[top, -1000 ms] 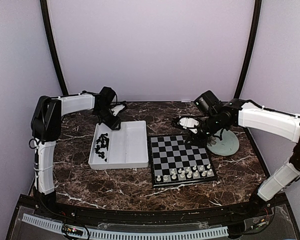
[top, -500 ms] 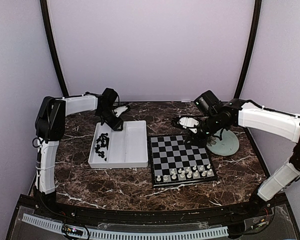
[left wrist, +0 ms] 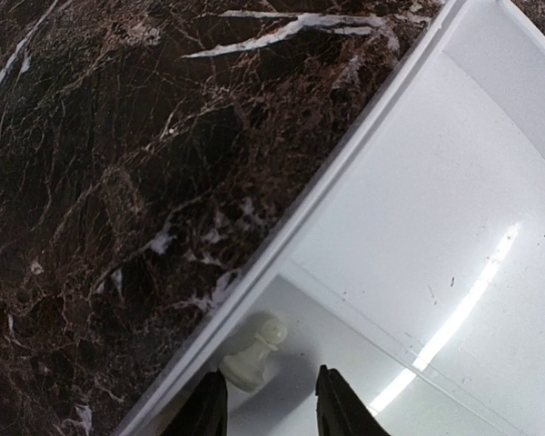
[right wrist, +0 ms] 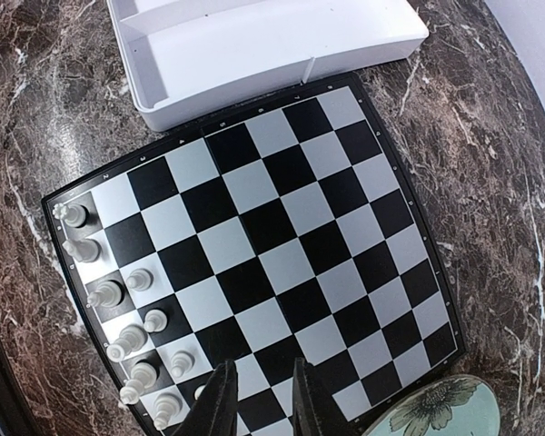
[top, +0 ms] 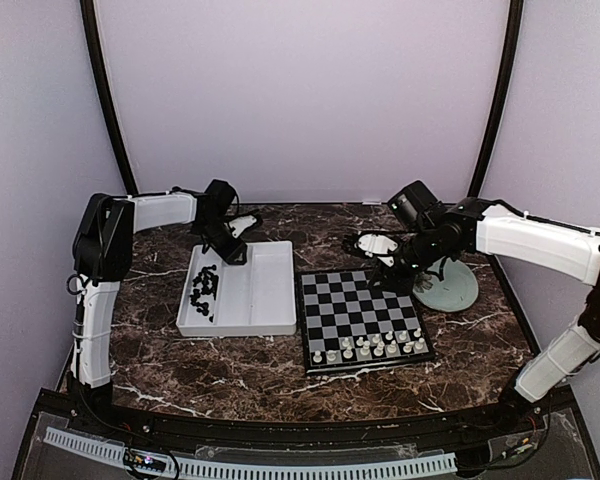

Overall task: Set up the chess pieces on the board
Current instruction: Pick up the pawn from the storage box.

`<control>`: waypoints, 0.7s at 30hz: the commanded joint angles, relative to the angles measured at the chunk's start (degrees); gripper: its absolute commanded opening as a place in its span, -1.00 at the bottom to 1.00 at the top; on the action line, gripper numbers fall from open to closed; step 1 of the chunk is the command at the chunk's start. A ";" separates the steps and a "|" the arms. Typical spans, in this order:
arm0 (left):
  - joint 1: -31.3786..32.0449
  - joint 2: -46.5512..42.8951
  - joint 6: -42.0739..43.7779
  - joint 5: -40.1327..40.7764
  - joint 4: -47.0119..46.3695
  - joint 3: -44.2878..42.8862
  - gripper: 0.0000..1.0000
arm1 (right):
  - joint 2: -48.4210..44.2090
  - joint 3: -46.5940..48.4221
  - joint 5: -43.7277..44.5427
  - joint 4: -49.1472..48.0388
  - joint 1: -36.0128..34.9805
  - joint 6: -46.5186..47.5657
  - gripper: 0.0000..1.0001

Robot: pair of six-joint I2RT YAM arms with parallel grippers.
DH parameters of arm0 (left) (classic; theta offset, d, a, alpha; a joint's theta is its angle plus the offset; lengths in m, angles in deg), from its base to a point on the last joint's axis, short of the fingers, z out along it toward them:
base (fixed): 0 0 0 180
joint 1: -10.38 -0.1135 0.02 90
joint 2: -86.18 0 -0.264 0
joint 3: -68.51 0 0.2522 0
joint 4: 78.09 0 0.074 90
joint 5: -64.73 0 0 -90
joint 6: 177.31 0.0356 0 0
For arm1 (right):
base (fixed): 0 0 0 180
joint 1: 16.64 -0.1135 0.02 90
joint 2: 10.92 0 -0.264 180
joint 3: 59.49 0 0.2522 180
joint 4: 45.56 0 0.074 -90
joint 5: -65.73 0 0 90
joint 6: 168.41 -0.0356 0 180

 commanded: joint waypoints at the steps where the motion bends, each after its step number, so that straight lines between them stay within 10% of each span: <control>1: 0.14 -1.25 1.07 -2.30 0.09 1.21 -0.31 | 1.00 0.19 -1.25 -1.35 0.22 -0.27 -0.53; 12: 0.24 -7.40 -2.48 -2.04 1.39 6.20 -0.47 | 1.54 0.18 -1.47 -1.37 0.19 -0.28 -0.53; 21: 0.24 -7.32 -3.11 0.63 -3.12 6.90 -0.08 | 2.17 1.17 -2.08 -0.80 0.24 -0.39 -0.54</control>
